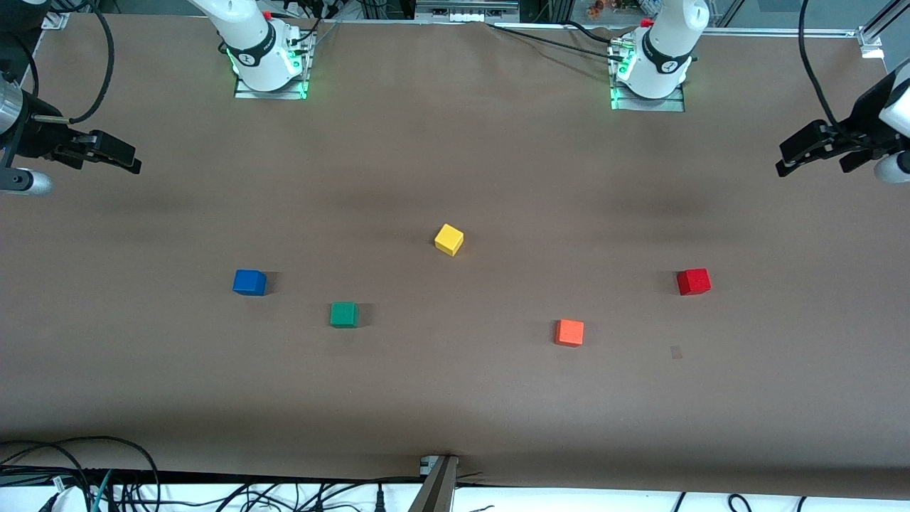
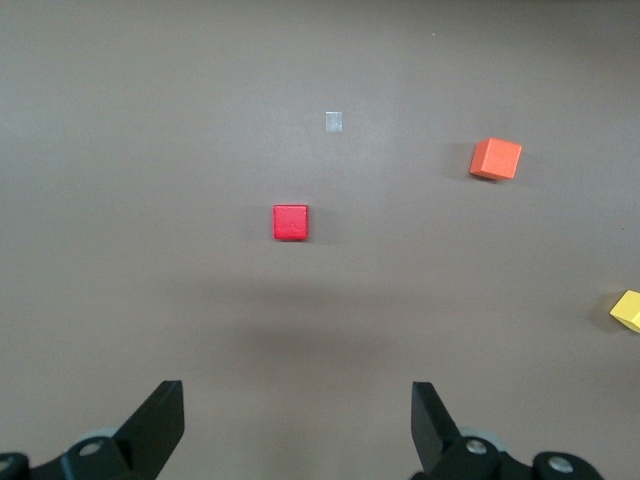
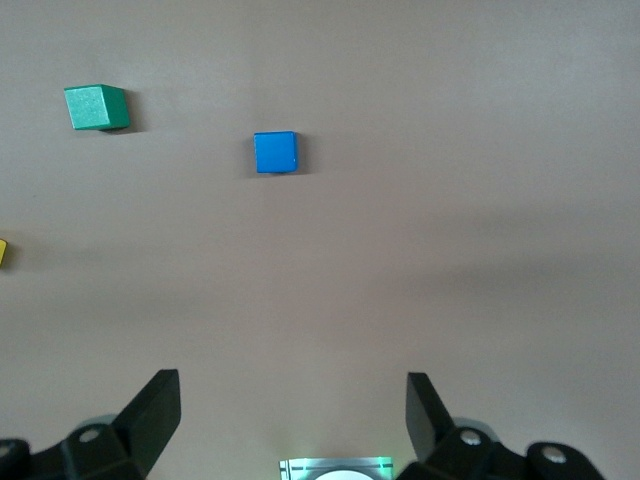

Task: Pass red block to right arm, stack on blue

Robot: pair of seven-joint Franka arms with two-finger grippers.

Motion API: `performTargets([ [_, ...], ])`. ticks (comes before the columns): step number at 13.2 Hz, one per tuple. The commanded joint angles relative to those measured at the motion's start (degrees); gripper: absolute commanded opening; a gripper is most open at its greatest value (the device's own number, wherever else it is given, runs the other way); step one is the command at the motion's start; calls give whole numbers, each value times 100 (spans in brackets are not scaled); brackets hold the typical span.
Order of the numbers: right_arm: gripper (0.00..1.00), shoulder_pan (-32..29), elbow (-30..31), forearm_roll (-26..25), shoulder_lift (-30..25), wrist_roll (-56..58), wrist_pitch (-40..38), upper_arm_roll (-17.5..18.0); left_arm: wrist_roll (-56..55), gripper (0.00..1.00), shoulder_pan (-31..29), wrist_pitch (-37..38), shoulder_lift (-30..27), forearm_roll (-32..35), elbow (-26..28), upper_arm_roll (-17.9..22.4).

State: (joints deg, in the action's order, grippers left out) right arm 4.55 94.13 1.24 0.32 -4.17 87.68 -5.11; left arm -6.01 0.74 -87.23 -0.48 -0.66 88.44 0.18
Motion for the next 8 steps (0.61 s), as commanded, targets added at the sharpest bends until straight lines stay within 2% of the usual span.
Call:
performTargets([
  [1,100,-15,-105,78,21,30,-58,27,232,100,-73,180,101,31,-178,0],
  [8,100,-15,-105,78,21,30,-85,36,223,100,-223,373,110,31,-310,0],
])
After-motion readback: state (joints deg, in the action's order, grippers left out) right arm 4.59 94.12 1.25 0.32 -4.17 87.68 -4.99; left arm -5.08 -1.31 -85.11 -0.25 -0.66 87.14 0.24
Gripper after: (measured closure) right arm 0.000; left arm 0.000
